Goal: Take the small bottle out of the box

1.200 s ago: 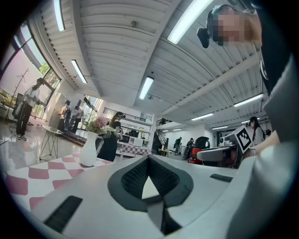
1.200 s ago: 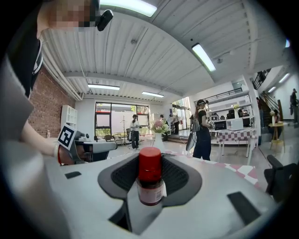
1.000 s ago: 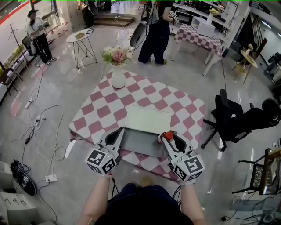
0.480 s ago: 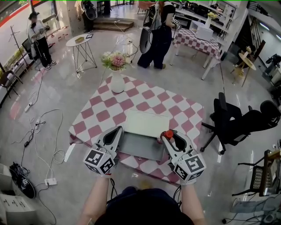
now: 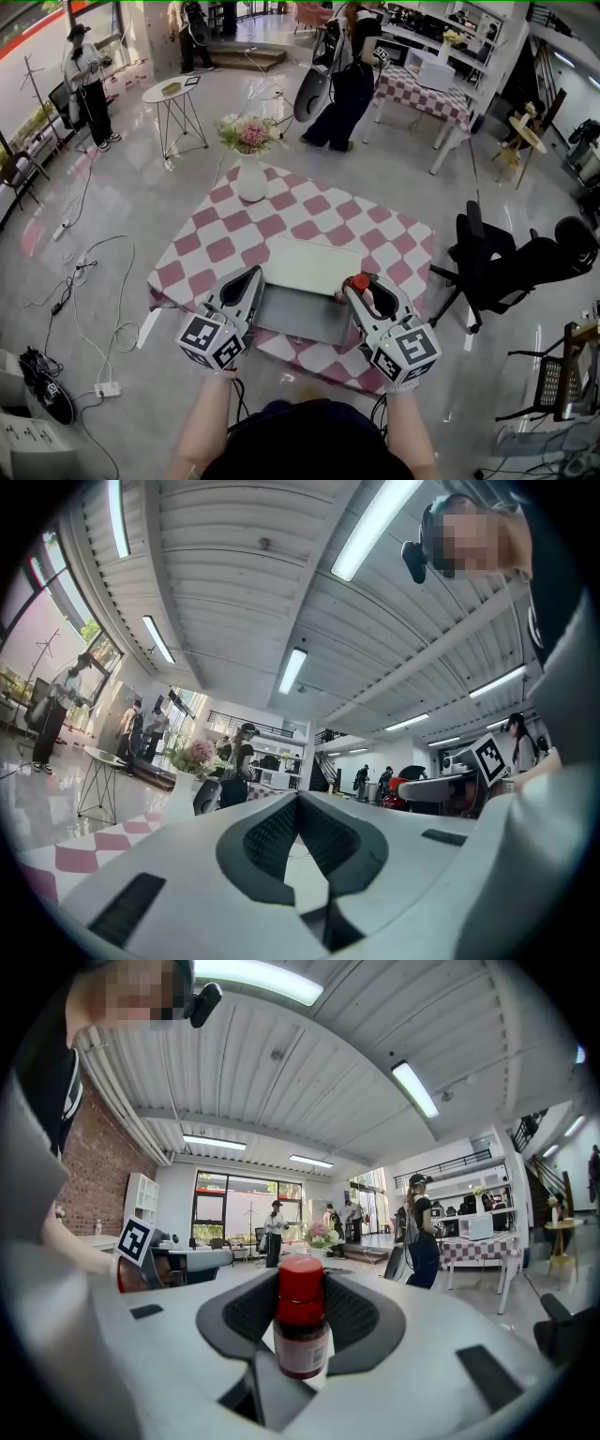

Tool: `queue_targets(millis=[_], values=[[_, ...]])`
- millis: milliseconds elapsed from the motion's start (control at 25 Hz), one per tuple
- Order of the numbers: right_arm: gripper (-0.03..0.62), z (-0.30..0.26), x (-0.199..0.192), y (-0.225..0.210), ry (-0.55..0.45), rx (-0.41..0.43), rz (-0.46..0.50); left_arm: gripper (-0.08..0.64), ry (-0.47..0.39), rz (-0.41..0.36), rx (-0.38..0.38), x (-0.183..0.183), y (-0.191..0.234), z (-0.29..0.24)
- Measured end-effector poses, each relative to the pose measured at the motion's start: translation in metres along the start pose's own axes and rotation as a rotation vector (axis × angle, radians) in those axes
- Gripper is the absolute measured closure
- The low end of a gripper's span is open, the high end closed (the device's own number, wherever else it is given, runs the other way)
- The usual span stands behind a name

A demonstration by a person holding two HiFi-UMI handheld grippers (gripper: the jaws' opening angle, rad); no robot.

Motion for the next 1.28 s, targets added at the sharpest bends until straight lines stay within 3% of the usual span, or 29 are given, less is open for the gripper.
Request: queue_targets(millis=[1280], values=[[0.446, -0.008, 0.0043, 0.0059, -0.019, 0.024, -0.006, 0.557, 0.003, -0.014, 0.019, -0.0002, 0.0066, 0.0052]])
Point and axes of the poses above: the fingertips, and each gripper's own axes: z backward along the fingers, y to its left, x out of its top, the point moved 1 cm from there along z, backward along the fingers, and after that the axes turned 6 degrees about -x, right-handed, at the moved point
